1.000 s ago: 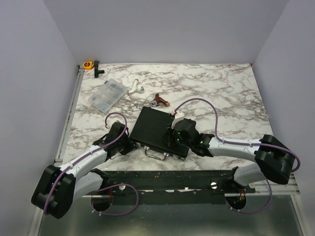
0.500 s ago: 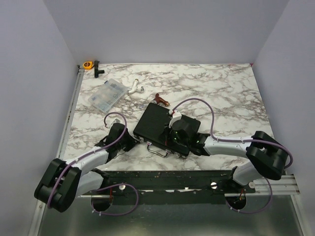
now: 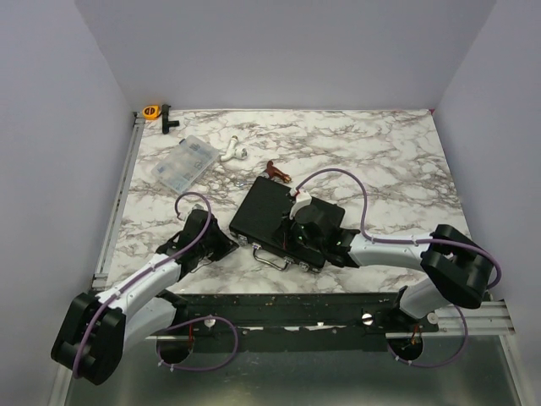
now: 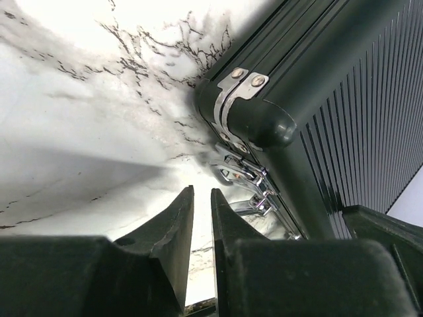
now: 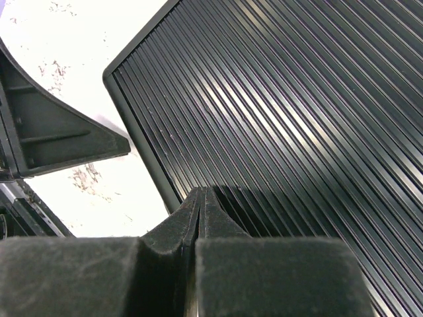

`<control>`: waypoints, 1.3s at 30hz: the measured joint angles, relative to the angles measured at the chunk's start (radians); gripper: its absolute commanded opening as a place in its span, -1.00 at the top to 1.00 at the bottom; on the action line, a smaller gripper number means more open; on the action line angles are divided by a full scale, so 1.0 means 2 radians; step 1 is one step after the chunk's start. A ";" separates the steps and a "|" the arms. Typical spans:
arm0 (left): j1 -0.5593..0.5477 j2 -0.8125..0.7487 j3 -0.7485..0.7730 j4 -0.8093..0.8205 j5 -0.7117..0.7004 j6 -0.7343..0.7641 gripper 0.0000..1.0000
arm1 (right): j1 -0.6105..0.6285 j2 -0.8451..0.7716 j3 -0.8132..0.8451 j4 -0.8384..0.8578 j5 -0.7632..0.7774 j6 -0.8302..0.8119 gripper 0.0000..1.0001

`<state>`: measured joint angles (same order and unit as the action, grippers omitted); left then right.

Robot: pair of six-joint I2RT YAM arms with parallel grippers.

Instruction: Pack up texas hold em set

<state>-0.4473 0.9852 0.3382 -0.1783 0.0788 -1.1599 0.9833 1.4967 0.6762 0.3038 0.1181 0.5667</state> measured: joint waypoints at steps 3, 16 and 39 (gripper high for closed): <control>0.000 0.007 0.005 -0.001 0.001 0.004 0.75 | 0.000 0.002 0.001 0.001 0.000 0.000 0.99; -0.006 0.178 0.048 0.100 0.062 -0.017 0.92 | -0.001 0.014 0.004 0.018 0.001 0.000 0.99; -0.002 -0.150 0.262 0.007 -0.096 0.319 -0.54 | -0.002 -0.263 0.132 -0.253 0.327 -0.081 -0.99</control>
<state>-0.4507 0.6846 0.8627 -0.1650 -0.1139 -0.5224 0.9798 0.9714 0.9394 -0.2028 0.7723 0.4038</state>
